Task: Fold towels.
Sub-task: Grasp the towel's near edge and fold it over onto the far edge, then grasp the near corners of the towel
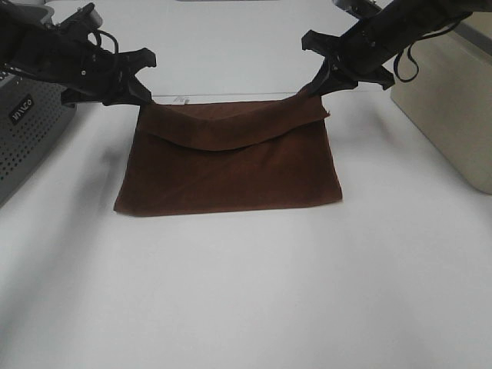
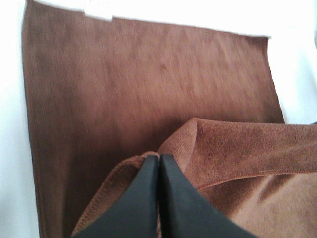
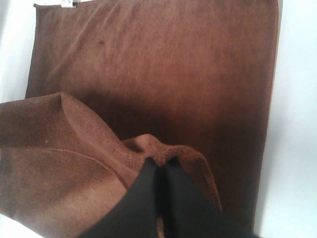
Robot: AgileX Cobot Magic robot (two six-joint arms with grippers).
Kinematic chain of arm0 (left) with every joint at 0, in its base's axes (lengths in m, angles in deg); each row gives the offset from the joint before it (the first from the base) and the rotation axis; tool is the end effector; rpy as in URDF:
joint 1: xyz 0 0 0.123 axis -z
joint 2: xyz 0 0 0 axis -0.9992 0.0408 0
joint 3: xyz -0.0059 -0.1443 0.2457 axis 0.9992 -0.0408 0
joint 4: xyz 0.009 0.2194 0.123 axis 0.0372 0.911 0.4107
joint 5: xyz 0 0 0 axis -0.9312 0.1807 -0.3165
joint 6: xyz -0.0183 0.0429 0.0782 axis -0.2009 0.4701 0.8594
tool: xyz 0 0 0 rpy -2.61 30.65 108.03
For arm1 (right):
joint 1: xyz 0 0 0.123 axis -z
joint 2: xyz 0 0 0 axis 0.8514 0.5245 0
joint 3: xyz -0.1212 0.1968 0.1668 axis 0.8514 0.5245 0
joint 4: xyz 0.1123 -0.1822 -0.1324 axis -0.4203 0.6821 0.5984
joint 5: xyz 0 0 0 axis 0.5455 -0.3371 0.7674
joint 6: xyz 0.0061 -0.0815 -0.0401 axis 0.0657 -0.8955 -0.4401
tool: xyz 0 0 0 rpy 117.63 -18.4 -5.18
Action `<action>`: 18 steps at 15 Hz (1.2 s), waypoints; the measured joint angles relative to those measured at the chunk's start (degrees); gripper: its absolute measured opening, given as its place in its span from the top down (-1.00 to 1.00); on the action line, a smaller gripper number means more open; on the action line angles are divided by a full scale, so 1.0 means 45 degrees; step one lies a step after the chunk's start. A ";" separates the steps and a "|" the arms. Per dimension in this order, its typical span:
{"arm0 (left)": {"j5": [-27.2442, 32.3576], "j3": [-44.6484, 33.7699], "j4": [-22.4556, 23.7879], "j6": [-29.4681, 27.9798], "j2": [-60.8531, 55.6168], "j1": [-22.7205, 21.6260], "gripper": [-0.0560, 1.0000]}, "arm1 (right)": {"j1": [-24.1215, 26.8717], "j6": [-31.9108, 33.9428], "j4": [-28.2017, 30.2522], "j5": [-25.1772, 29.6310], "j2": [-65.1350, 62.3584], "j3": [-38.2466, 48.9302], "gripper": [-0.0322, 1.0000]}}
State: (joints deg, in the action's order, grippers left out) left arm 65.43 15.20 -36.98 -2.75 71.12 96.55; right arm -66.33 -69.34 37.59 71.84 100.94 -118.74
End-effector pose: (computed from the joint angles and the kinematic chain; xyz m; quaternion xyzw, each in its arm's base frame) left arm 0.4579 -0.1058 0.1648 -0.0452 0.9137 -0.2692 0.3009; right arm 0.4839 0.1066 0.1867 -0.0492 0.9420 0.2439 0.2254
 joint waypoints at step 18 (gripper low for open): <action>-0.3145 0.4533 0.0280 0.1286 0.3794 0.0000 -0.27 | 0.0000 -0.0013 0.0497 -0.2776 0.3909 -0.4507 -0.30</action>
State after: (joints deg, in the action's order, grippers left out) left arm 51.28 35.60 -35.72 3.04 88.20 96.55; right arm -66.33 -69.40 39.82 59.34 118.53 -139.02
